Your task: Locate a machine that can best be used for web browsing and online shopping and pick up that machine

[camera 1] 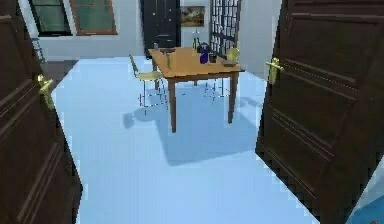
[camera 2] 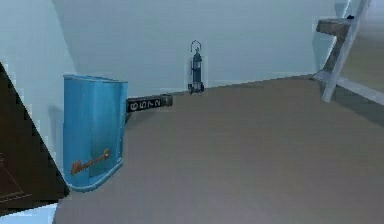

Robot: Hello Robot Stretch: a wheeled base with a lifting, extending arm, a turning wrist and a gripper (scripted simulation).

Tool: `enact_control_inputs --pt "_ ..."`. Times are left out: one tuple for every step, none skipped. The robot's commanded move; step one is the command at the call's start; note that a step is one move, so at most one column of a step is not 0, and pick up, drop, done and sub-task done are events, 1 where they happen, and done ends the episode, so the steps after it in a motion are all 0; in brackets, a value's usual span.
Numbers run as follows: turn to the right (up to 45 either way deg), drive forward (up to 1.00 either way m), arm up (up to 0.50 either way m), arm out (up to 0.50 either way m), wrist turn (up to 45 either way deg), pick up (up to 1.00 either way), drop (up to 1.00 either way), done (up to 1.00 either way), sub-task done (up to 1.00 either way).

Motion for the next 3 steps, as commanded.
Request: enact_control_inputs --pt "0.0 0.25 0.0 0.0 0.0 0.0 0.0 0.0 0.0" --pt "-15.0 0.0 0.0 0.0 0.0 0.0 0.0 0.0 0.0" --pt "0.0 1.0 0.0 0.0 0.0 0.0 0.0 0.0 0.0"
